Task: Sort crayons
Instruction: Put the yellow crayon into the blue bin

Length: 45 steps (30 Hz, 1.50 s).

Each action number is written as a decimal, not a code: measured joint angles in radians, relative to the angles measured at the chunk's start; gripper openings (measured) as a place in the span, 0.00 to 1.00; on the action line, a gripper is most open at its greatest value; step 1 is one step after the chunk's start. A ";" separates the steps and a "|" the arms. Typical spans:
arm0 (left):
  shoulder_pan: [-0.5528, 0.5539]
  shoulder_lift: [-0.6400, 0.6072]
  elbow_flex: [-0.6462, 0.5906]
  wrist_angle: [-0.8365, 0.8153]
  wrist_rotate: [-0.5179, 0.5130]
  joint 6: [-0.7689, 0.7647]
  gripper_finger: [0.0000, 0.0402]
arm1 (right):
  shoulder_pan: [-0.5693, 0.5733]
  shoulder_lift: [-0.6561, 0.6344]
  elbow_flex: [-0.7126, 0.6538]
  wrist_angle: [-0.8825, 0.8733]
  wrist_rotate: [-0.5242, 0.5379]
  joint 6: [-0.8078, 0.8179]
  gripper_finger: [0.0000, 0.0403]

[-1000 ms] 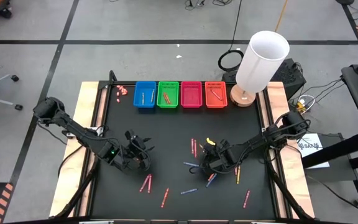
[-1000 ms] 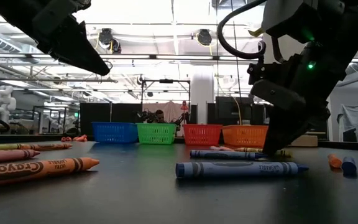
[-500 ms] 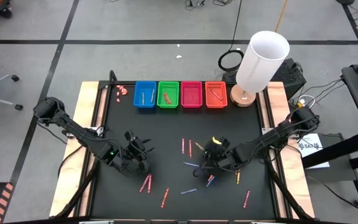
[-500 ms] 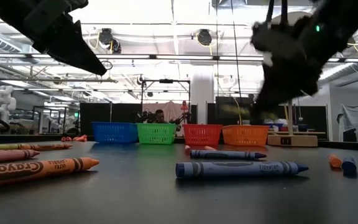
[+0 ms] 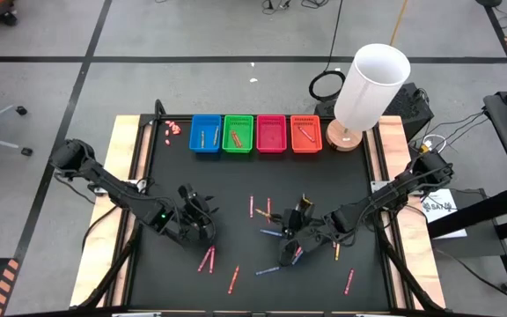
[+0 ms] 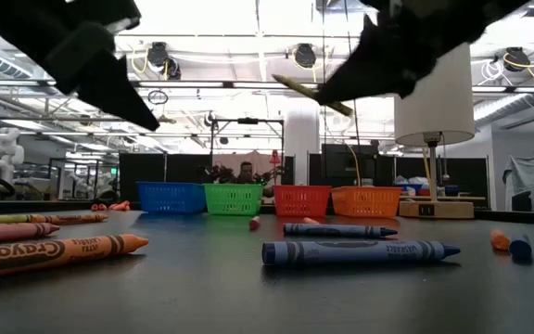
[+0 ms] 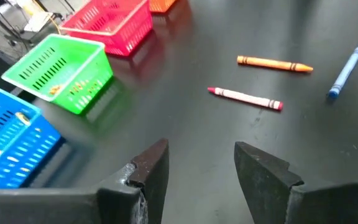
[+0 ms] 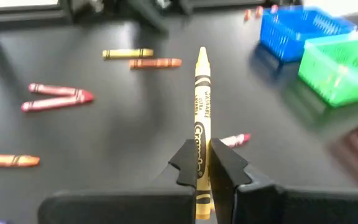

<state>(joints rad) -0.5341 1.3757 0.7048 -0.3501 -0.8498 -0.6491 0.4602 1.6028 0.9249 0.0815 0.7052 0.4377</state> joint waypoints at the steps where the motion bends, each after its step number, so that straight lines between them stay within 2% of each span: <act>1: 0.004 0.017 0.000 0.018 0.004 0.001 0.45 | -0.008 -0.001 0.000 0.023 0.000 -0.032 0.01; 3: 0.007 0.045 0.000 0.063 0.005 0.006 0.45 | -0.025 0.000 -0.002 0.071 0.014 -0.085 0.01; 6: 0.011 0.077 0.000 0.145 -0.014 0.046 0.45 | -0.045 0.044 -0.037 0.273 0.055 -0.103 0.01; 15: 0.015 0.091 0.000 0.346 -0.019 0.211 0.45 | -0.082 0.301 -0.057 0.898 0.021 -0.337 0.01; 19: 0.015 0.091 0.000 0.430 -0.013 0.270 0.45 | -0.106 0.357 -0.056 1.095 -0.060 -0.424 0.01; 26: 0.003 0.091 0.000 0.580 -0.003 0.366 0.45 | -0.150 0.374 -0.056 1.145 -0.207 -0.486 0.01; 31: 0.004 0.090 0.000 0.687 0.049 0.466 0.45 | -0.161 0.375 -0.056 1.141 -0.240 -0.529 0.01; 38: 0.015 0.082 0.000 0.697 0.055 0.491 0.45 | -0.161 0.375 -0.056 1.142 -0.265 -0.560 0.01; 45: 0.019 0.051 0.001 0.765 0.122 0.546 0.45 | -0.162 0.375 -0.056 1.141 -0.266 -0.607 0.01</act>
<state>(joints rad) -0.5148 1.4269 0.7059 0.4151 -0.7275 -0.1033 0.2985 1.9778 0.8692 1.2223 0.4394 -0.1695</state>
